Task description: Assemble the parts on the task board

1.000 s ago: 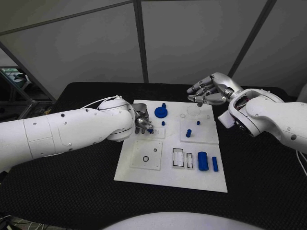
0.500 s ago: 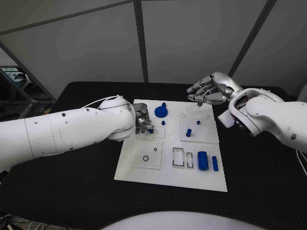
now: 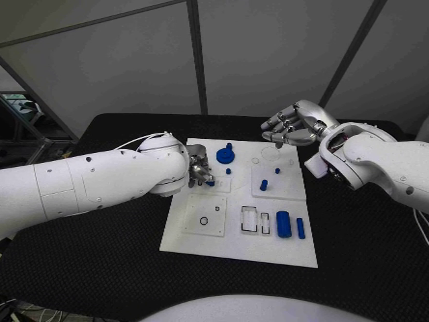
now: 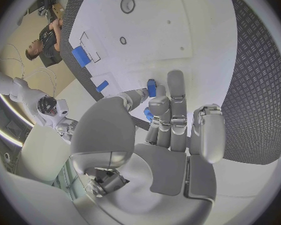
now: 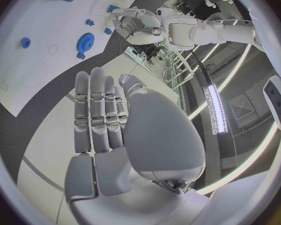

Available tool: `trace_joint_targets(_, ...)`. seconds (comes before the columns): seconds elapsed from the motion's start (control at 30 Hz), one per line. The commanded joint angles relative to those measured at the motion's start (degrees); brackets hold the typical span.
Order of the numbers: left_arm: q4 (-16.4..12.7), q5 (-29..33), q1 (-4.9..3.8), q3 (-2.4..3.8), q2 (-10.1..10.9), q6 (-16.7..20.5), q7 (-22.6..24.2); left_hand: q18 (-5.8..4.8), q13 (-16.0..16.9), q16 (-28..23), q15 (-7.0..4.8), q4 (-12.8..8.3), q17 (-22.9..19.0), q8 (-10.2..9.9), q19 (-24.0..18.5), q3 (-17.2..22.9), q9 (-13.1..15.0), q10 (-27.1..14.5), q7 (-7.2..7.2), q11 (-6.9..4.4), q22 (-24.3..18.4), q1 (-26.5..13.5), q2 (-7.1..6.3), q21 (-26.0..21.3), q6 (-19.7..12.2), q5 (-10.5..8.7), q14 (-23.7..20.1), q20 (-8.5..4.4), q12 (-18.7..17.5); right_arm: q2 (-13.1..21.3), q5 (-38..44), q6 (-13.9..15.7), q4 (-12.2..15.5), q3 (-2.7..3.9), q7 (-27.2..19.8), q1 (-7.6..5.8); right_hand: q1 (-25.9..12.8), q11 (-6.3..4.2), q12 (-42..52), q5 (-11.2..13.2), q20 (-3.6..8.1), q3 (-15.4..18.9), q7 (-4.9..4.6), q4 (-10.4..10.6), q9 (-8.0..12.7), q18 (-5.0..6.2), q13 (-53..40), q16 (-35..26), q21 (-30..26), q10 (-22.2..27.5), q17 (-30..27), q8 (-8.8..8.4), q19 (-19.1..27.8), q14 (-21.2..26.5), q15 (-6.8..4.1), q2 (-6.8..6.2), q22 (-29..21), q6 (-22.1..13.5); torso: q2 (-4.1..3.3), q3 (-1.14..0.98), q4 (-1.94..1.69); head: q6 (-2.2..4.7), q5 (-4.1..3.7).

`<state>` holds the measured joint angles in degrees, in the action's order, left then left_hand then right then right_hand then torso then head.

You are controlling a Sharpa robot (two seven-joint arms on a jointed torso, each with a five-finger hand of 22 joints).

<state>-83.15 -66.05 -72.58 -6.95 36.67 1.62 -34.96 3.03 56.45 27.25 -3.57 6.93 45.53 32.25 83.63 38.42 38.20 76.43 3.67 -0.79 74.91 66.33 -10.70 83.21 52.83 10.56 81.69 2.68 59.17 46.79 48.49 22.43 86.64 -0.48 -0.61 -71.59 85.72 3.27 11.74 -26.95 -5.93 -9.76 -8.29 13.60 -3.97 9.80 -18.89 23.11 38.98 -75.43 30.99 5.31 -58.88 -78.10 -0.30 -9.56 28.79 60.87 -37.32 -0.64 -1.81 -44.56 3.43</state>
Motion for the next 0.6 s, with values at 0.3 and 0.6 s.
trace_joint_targets(0.3, 0.4, -0.4, 0.07, -0.1, -0.2, -1.6, -0.6, -0.43, -0.5, -0.3, -0.34, -7.7, 0.2, 0.5, 0.2, 6.1, 0.3, 0.1, -0.72, -0.36, 4.2, -0.6, 0.46, 0.0, 0.1, -0.09, 0.2, -0.18, -0.7, 0.0, 0.2, -0.4, 0.0, 0.04, -0.3, -0.12, -0.7, 0.07, 0.3, -0.3, -0.16, -0.3, -0.04, 0.0, 0.0, 0.53, -0.1, 0.3, -0.2, 0.3, 0.1, 0.12, 0.4, 0.4, 0.06, -0.04, 0.1, -0.3, -0.03, -0.02, 0.0, -0.11, -0.04)
trace_joint_targets(0.6, 0.7, -0.1, 0.06, -0.09, -0.4, -2.1, -0.8, -0.52, -0.8, -0.5, -0.66, -5.3, 0.5, -0.4, 0.4, -0.2, -0.4, 0.4, -1.49, -0.84, 4.7, -3.2, 0.19, 0.1, 2.2, -0.2, 0.3, -0.43, -0.8, 0.1, 0.2, -0.2, 0.1, 0.04, -0.4, -0.12, -0.8, 0.07, 0.3, -0.4, -0.17, -0.3, -0.03, 0.0, 0.0, 0.55, -0.1, 0.3, -0.2, 0.3, 0.1, 0.14, 0.5, 0.4, 0.05, -0.07, 0.1, -0.3, -0.02, -0.05, 0.06, -0.31, -0.03)
